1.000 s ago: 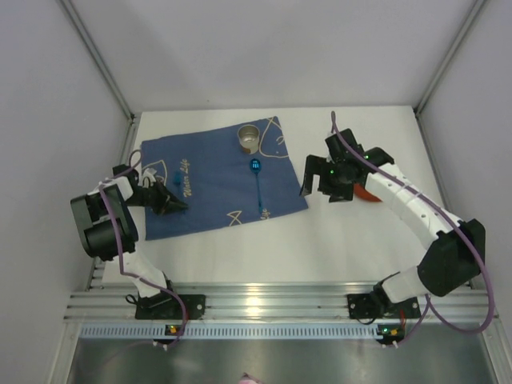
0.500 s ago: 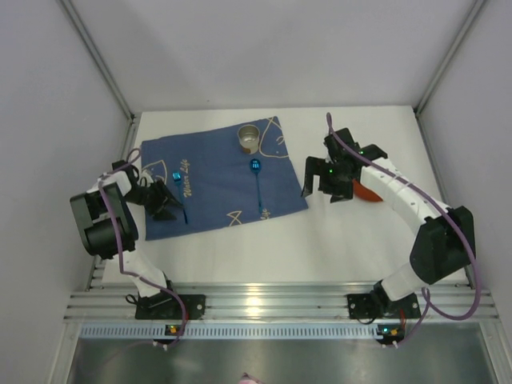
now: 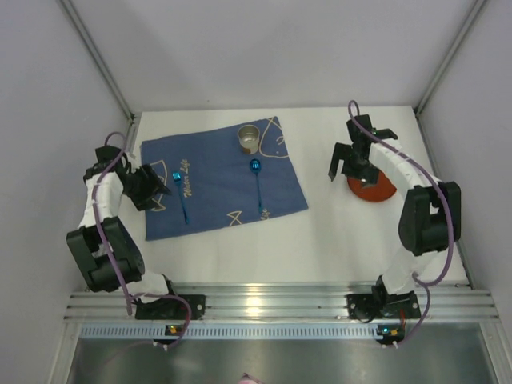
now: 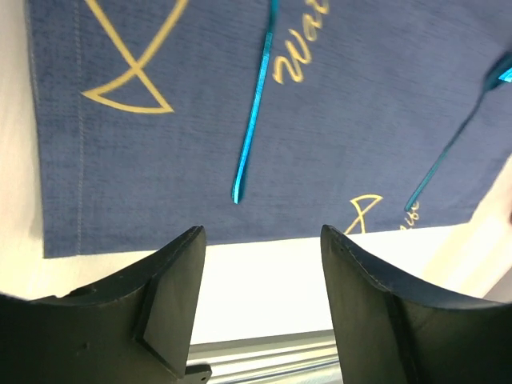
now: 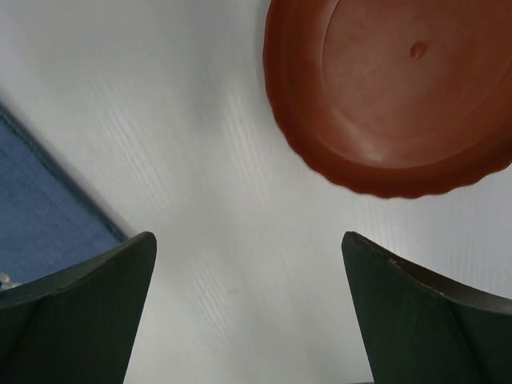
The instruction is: Set the dinner table for one person
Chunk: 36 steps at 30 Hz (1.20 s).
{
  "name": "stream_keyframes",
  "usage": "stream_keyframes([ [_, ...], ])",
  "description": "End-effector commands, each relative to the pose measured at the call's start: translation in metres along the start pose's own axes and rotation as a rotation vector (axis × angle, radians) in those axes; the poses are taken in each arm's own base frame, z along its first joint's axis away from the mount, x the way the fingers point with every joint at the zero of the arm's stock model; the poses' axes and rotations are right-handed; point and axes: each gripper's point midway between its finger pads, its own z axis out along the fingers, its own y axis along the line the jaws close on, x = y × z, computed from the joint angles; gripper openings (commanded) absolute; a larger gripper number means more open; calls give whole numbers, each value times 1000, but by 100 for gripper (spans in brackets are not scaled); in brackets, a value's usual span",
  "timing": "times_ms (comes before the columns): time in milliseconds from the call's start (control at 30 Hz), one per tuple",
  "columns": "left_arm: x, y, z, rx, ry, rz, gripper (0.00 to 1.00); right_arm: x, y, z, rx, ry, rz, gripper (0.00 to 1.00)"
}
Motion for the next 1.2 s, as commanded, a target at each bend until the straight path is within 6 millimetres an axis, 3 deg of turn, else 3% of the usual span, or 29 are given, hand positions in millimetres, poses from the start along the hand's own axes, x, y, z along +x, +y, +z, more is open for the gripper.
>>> stream_keyframes([
  [0,19,-12,-9,48,-14,-4,65,-39,-16,12,108,-55,-18,100],
  [67,30,-15,-2,77,-8,-14,65,-59,-11,15,111,-78,-16,100],
  [100,33,-18,-3,85,-15,-11,65,-58,-13,30,137,-43,-23,100],
  [267,41,-16,3,74,7,6,65,-81,-3,63,162,-22,-33,97],
  [500,40,-15,-6,50,-5,40,65,-82,-6,92,208,19,-43,66],
  [733,44,-14,-8,56,-5,44,65,-61,-13,106,218,64,-42,28],
  [833,47,-13,-8,51,0,46,65,-55,-15,106,215,66,-45,0],
  [933,47,-15,-11,56,-4,51,65,-49,-19,101,216,66,-48,0],
  [1167,57,-15,-15,68,-4,53,65,-62,-24,49,221,-44,-19,0],
])
